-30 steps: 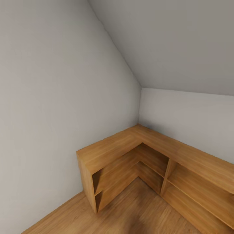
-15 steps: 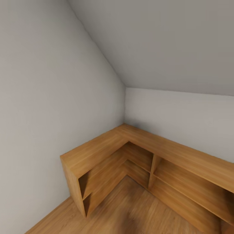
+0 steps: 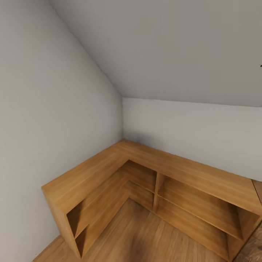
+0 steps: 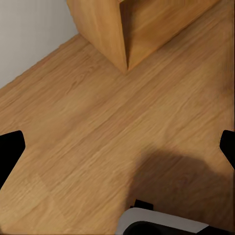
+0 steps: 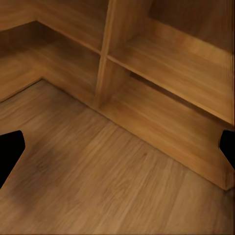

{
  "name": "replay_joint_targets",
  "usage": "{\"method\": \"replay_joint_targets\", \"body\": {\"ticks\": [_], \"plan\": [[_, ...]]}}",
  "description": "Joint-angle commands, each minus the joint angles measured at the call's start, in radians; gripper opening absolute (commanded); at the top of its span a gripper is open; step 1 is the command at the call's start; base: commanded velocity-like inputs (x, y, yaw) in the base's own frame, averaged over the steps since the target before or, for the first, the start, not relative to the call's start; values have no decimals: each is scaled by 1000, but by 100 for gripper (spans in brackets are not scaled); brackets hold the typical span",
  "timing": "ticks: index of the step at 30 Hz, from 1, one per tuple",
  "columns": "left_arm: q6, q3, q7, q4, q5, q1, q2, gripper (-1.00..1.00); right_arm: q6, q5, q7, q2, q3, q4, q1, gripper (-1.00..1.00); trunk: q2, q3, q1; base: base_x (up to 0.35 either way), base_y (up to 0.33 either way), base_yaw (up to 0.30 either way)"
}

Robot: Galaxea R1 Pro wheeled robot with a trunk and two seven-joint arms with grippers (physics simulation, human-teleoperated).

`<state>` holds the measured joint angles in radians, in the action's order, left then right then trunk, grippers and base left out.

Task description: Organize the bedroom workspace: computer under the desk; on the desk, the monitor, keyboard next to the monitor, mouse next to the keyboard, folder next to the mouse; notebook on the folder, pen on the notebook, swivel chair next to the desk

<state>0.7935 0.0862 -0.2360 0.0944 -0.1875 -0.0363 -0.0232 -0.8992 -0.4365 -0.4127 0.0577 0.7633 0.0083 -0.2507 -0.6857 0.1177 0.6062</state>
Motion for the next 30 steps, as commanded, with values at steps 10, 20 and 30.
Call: {"method": "replay_joint_targets", "body": {"ticks": [10,20,30], "plan": [[1,8,-3,2,-9,-1,0,100,-1,-4,-6,1,8,1,-1,100,-1,8,1,204,0,-288],[1,8,-3,2,-9,-1,0,100,-1,-4,-6,1,10,1,-1,100,-1,15,1,74,53,-288],[1,8,-3,2,-9,-1,0,100,-1,-4,-6,1,10,1,-1,100,-1,21,1,256,214,-288]]}}
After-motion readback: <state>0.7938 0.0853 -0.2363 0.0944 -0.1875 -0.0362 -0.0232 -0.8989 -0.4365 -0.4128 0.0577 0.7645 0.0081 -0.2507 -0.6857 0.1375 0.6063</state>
